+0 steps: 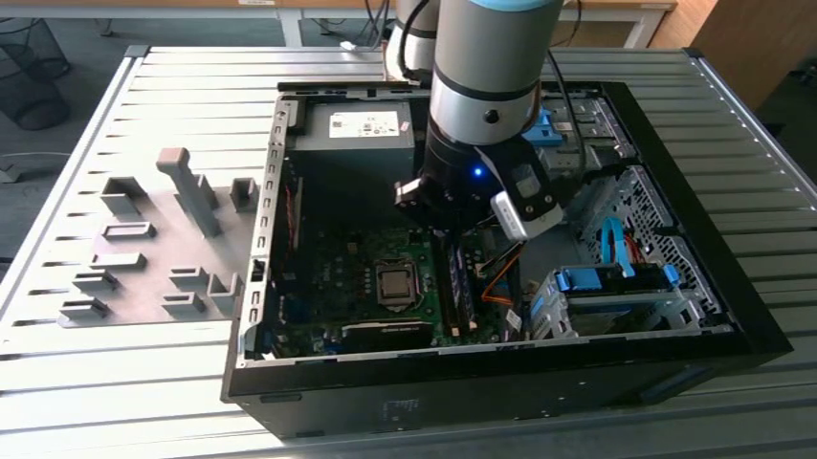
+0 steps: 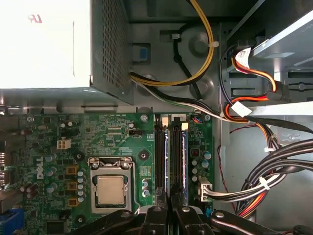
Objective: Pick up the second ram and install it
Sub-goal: 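Insert the second ram into the second slot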
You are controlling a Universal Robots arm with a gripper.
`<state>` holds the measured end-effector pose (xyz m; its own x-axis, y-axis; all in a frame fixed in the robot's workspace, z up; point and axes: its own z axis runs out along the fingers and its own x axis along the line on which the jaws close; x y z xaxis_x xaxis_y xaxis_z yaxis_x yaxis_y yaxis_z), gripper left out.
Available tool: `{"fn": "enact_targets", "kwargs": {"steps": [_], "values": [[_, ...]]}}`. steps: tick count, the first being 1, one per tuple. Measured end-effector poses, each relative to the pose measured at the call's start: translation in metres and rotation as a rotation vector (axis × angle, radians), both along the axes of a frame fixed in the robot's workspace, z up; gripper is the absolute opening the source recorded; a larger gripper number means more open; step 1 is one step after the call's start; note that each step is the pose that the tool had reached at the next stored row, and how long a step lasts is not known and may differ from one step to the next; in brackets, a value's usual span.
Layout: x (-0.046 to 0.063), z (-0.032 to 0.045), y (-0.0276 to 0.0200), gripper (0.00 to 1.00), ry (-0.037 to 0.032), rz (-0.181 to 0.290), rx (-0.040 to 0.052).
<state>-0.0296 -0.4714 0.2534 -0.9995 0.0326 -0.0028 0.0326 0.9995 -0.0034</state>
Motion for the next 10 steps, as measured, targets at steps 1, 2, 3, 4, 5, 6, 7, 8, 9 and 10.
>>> {"fn": "enact_targets", "kwargs": {"steps": [1, 2, 3, 4, 5, 6, 7, 8, 9, 10], "values": [[0.0000, -0.0006, 0.0000, 0.14, 0.0000, 0.000, 0.0000], [0.0000, -0.0007, 0.0000, 0.14, 0.0000, 0.000, 0.0000], [0.0000, -0.0007, 0.0000, 0.14, 0.0000, 0.000, 0.0000], [0.0000, -0.0007, 0.0000, 0.14, 0.0000, 0.000, 0.0000], [0.0000, -0.0007, 0.0000, 0.14, 0.0000, 0.000, 0.0000], [0.0000, -0.0007, 0.0000, 0.14, 0.0000, 0.000, 0.0000], [0.0000, -0.0007, 0.0000, 0.14, 0.0000, 0.000, 0.0000], [0.0000, -0.0007, 0.0000, 0.14, 0.0000, 0.000, 0.0000], [0.0000, -0.0007, 0.0000, 0.14, 0.0000, 0.000, 0.0000], [0.0000, -0.0008, 0.0000, 0.14, 0.0000, 0.000, 0.0000]]}}
